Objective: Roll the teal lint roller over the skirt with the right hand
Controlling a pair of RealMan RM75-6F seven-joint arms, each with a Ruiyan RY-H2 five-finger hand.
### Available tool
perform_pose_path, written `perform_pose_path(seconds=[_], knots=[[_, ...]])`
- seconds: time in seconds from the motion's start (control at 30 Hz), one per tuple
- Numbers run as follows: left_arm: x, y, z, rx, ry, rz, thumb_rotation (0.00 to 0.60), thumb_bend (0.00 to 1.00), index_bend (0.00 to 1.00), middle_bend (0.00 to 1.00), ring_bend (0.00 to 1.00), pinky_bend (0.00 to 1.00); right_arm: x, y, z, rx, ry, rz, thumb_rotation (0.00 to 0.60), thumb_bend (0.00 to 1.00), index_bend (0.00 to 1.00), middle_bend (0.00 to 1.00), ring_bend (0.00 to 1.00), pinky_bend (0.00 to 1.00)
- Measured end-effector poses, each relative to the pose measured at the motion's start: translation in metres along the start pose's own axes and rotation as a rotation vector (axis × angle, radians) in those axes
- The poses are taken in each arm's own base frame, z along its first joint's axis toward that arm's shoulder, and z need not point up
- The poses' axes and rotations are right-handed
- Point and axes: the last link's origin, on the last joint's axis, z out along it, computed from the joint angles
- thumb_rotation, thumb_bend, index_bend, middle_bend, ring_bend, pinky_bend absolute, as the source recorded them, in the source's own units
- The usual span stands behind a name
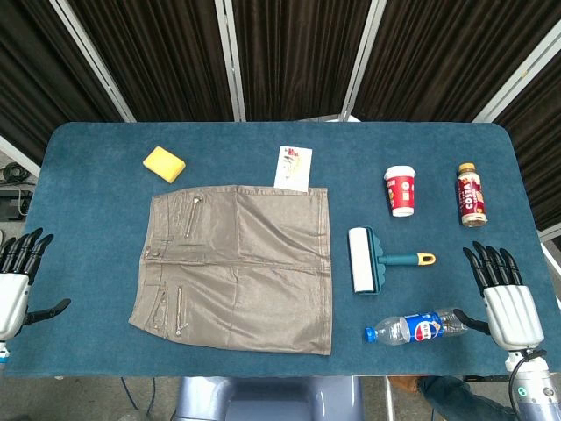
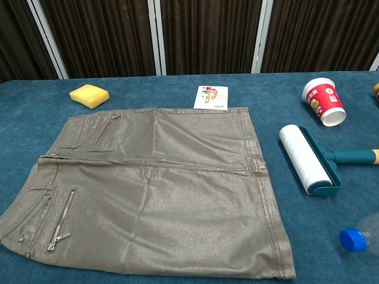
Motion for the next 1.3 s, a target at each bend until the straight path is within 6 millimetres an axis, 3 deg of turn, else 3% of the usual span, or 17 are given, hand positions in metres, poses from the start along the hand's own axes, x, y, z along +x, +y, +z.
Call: perform_pose_path(seconds=[0.2,0.4,0.6,0.7,0.93,1.3], knots=[[0.002,0.000,-0.001,0.003,0.008,-0.005,0.600,0.00,0.00,0.00,0.00,0.00,-0.003,0.001,0.000,0.004,-0.004,-0.001,0.600,0.00,0.00,0.00,0.00,0.00],[0.000,0.001,0.000,0.001,0.008,0.002,0.600,0.00,0.00,0.00,0.00,0.00,-0.013,-0.001,0.018,0.029,-0.063,0.007,0.600,0.00,0.00,0.00,0.00,0.00],[-0.005,0.001,0.005,0.013,0.003,0.023,0.600,0.00,0.00,0.00,0.00,0.00,-0.036,-0.005,0.059,0.060,-0.171,-0.028,0.600,0.21,0.00,0.00,0.00,0.00],[-0.008,0.000,0.008,0.026,-0.003,0.035,0.600,0.00,0.00,0.00,0.00,0.00,-0.052,-0.007,0.080,0.071,-0.217,-0.055,0.600,0.27,0.00,0.00,0.00,0.00],[-0.015,-0.001,0.012,0.052,-0.018,0.066,0.600,0.00,0.00,0.00,0.00,0.00,-0.091,-0.019,0.114,0.096,-0.305,-0.104,0.600,0.29,0.01,0.00,0.00,0.00],[-0.021,-0.004,0.016,0.072,-0.029,0.077,0.600,0.00,0.00,0.00,0.00,0.00,-0.121,-0.029,0.132,0.130,-0.345,-0.178,0.600,0.29,0.04,0.00,0.00,0.00]])
